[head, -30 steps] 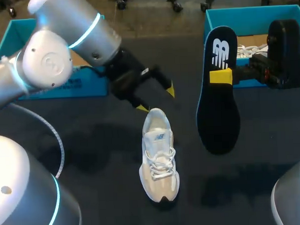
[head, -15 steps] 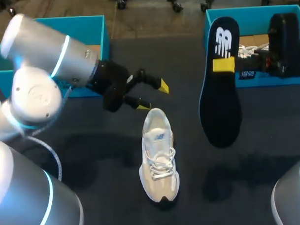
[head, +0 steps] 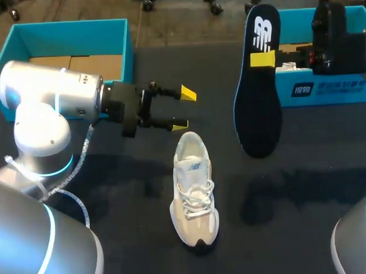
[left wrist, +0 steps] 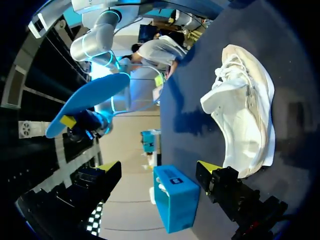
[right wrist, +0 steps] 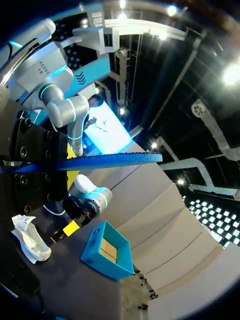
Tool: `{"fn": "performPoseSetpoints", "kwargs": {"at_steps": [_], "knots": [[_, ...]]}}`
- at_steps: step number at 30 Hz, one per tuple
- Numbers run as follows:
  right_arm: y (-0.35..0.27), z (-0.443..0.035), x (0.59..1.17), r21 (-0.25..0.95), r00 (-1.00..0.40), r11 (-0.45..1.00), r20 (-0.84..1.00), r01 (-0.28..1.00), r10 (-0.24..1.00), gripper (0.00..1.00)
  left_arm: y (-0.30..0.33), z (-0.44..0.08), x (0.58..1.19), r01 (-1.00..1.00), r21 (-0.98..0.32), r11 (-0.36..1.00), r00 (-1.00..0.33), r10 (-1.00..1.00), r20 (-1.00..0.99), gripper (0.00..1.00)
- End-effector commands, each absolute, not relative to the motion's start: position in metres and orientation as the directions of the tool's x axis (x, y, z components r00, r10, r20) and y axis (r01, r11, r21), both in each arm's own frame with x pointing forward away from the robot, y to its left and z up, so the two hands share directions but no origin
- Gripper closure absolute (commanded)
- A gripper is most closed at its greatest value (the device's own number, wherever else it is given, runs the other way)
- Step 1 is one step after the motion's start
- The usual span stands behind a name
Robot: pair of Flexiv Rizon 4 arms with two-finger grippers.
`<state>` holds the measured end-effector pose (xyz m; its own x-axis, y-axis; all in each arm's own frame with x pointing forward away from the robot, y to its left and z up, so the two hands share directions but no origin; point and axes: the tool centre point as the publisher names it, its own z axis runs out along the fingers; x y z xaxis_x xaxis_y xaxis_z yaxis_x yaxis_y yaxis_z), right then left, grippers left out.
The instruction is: Take the shoe out of the shoebox, open the shoe tongue, remove and reinsert the insole, then place the shoe into the shoebox
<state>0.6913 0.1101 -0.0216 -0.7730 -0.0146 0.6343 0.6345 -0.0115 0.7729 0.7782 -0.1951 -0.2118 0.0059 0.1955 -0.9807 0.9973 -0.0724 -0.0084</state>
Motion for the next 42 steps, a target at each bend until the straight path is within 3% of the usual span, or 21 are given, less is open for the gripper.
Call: {"fn": "performPoseSetpoints", "kwargs": {"at_steps": [1, 11, 14, 28, 35, 39, 42], "knots": [[0.113, -0.023, 0.697, 0.773, -0.773, -0.007, 0.634, 0.634, -0.023, 1.0, -0.198, -0.214, 0.779, 0.998, 0.02, -0.06, 0.027, 0.129, -0.991, 0.0], [0.117, -0.056, 0.78, 0.611, -0.611, 0.036, 0.791, 0.79, -0.013, 1.0, -0.204, -0.189, 0.788, 0.995, 0.101, -0.001, 0.1, 0.08, -0.992, 0.0], [0.114, -0.075, 0.802, 0.475, -0.482, 0.089, 0.872, 0.875, 0.083, 1.0, -0.204, -0.181, 0.789, 0.993, 0.122, 0.005, 0.121, 0.083, -0.989, 0.0], [0.114, -0.075, 0.802, 0.475, -0.482, 0.089, 0.872, 0.875, 0.083, 1.0, -0.204, -0.181, 0.789, 0.993, 0.122, 0.005, 0.121, 0.083, -0.989, 0.0], [0.122, -0.11, 0.842, 0.312, -0.311, 0.008, 0.944, 0.95, 0.114, 1.0, -0.21, -0.178, 0.793, 0.986, 0.165, 0.008, 0.165, 0.029, -0.986, 0.0], [0.134, -0.126, 0.852, 0.185, -0.182, -0.013, 0.976, 0.983, 0.122, 1.0, -0.217, -0.17, 0.805, 0.988, 0.133, 0.077, 0.131, 0.032, -0.991, 0.0], [0.134, -0.126, 0.852, 0.185, -0.182, -0.013, 0.976, 0.983, 0.122, 1.0, -0.217, -0.17, 0.805, 0.988, 0.133, 0.077, 0.131, 0.032, -0.991, 0.0]]}}
